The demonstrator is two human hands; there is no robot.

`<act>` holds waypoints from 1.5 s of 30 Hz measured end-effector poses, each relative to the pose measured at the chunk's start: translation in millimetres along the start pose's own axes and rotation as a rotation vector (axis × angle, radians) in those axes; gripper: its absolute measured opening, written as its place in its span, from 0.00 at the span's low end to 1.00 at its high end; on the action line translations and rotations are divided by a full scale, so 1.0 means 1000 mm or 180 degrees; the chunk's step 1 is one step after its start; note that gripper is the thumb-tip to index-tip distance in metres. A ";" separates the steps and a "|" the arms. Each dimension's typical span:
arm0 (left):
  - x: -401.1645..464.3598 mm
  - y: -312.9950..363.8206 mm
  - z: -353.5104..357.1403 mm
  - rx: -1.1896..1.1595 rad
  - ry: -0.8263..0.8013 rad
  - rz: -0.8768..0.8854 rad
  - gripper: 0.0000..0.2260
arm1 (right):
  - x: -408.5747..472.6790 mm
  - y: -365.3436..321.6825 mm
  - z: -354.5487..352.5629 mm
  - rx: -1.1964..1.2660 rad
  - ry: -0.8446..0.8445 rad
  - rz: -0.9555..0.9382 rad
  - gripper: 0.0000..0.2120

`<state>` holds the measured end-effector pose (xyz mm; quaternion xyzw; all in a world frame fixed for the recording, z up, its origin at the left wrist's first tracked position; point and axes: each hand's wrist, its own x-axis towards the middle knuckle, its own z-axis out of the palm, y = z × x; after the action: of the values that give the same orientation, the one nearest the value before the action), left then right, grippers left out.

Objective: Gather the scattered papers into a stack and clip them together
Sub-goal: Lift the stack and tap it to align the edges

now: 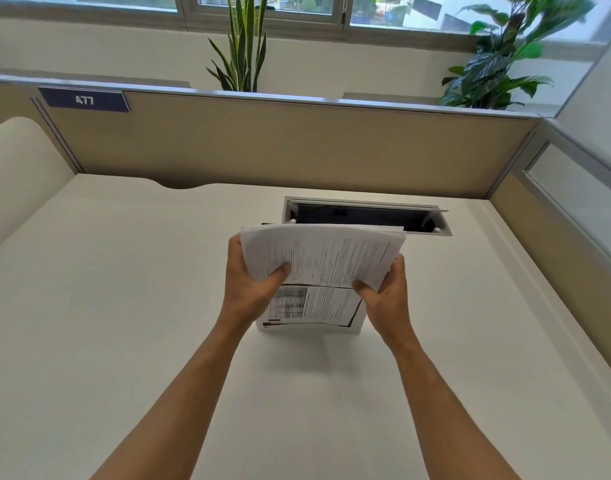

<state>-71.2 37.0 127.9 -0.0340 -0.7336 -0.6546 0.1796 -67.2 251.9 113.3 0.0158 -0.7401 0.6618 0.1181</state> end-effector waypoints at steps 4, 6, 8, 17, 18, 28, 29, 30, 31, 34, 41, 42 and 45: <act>-0.005 -0.009 0.002 -0.0151 0.0062 -0.0206 0.25 | -0.002 0.009 0.004 0.0123 0.0162 0.0071 0.22; -0.008 -0.011 0.003 -0.0214 0.0087 -0.0294 0.25 | -0.005 0.010 0.007 0.0099 0.0113 0.0065 0.23; -0.008 -0.009 0.005 -0.0224 0.0138 -0.0365 0.22 | -0.006 0.010 0.009 0.0070 0.0127 0.0031 0.23; -0.008 -0.011 0.009 -0.0091 0.0255 -0.0400 0.21 | -0.012 0.015 0.013 -0.0230 0.0114 0.0008 0.20; -0.009 -0.015 0.009 -0.0159 0.0175 -0.0538 0.21 | -0.014 0.020 0.014 -0.0250 0.0091 0.0086 0.19; -0.021 -0.024 0.014 -0.0545 0.0254 -0.0703 0.10 | -0.020 0.041 0.004 -0.0097 0.0328 0.0379 0.13; -0.020 -0.024 0.014 -0.0662 0.0289 -0.0754 0.09 | -0.021 0.042 0.000 -0.0033 0.0387 0.0407 0.12; -0.019 -0.025 0.015 -0.0787 0.0341 -0.0838 0.09 | -0.022 0.046 -0.004 0.0117 0.0451 0.0509 0.12; -0.019 -0.026 0.016 -0.0902 0.0407 -0.0942 0.09 | -0.024 0.049 -0.007 0.0356 0.0534 0.0674 0.14; -0.021 -0.032 0.019 -0.1164 0.0585 -0.1219 0.11 | -0.030 0.060 -0.012 0.1239 0.0839 0.1293 0.24; -0.043 -0.049 0.037 -0.1682 0.0895 -0.1885 0.19 | -0.052 0.067 0.014 0.2628 0.0329 0.1573 0.22; -0.046 -0.052 0.037 -0.1711 0.0933 -0.1963 0.21 | -0.052 0.068 0.014 0.2519 0.0435 0.1633 0.21; -0.054 -0.061 0.034 -0.1754 0.0938 -0.2188 0.25 | -0.054 0.074 0.012 0.2237 0.0481 0.1826 0.19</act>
<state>-45.8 71.0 50.8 0.2580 -0.4677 -0.8445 0.0388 -29.8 241.8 29.7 -0.1990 -0.4345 0.8779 -0.0288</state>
